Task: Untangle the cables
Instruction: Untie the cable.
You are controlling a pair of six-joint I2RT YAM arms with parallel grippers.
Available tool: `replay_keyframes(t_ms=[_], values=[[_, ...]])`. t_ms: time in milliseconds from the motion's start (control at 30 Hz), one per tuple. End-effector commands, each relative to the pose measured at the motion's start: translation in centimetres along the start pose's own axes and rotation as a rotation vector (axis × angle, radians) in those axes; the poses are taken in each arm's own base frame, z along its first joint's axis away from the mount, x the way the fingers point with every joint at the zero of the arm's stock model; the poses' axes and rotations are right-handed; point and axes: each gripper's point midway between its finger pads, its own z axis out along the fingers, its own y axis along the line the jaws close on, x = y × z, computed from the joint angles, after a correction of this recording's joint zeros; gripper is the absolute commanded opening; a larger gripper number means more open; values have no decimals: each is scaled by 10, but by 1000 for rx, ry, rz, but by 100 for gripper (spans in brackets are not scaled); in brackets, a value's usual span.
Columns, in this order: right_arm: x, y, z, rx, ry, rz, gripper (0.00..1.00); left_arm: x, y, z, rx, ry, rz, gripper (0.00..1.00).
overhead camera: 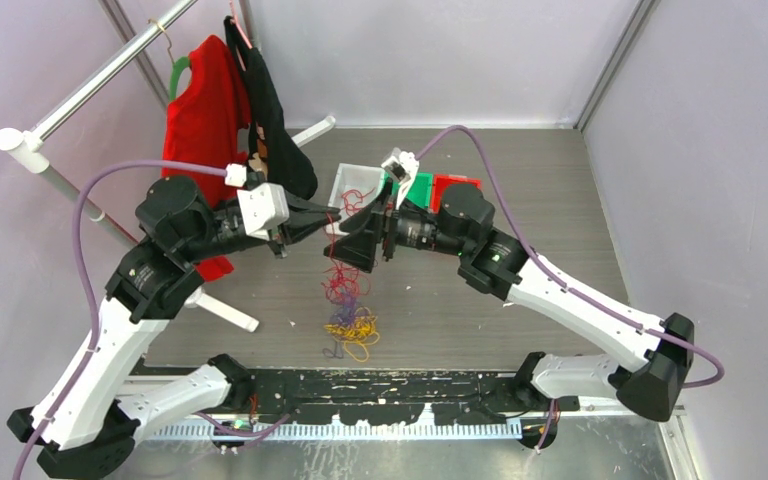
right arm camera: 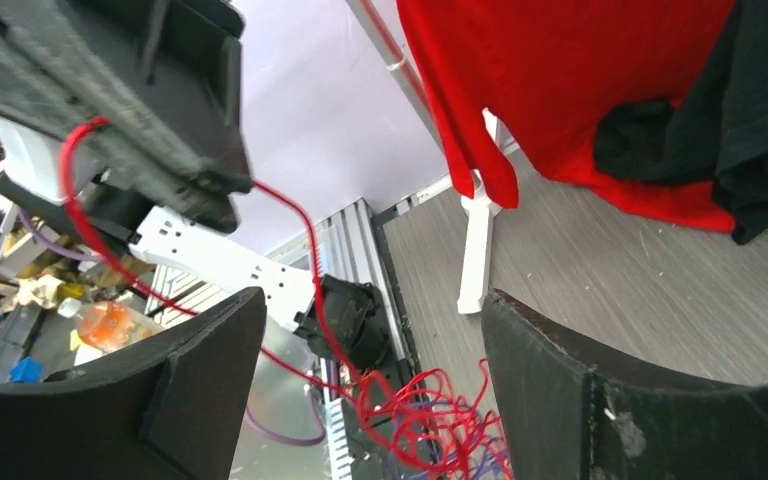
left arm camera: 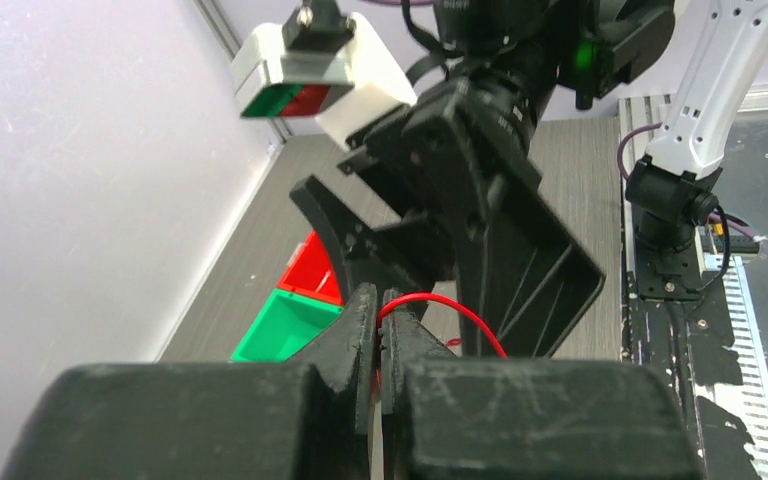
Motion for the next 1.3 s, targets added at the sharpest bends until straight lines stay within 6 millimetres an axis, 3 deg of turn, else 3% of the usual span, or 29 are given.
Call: replay_keyframes(t_ms=[0,133,300,667,1033,1267], values=[[-29,4,19,23,-81,-105,83,-42,2,-3,15,-92,51,0],[-11,-22,35,109,-46,-108,76,-60,5,-3,26,-110,65,0],[19,-54,35,210,-10,-103,66,-85,7,-5,36,-146,82,0],[84,-106,32,351,107,-112,65,-154,34,-7,-29,-266,190,0],[141,-148,3,487,193,-127,62,-233,54,-32,-152,-400,419,0],[168,-166,-19,560,235,-138,62,-275,71,-53,-303,-471,704,0]])
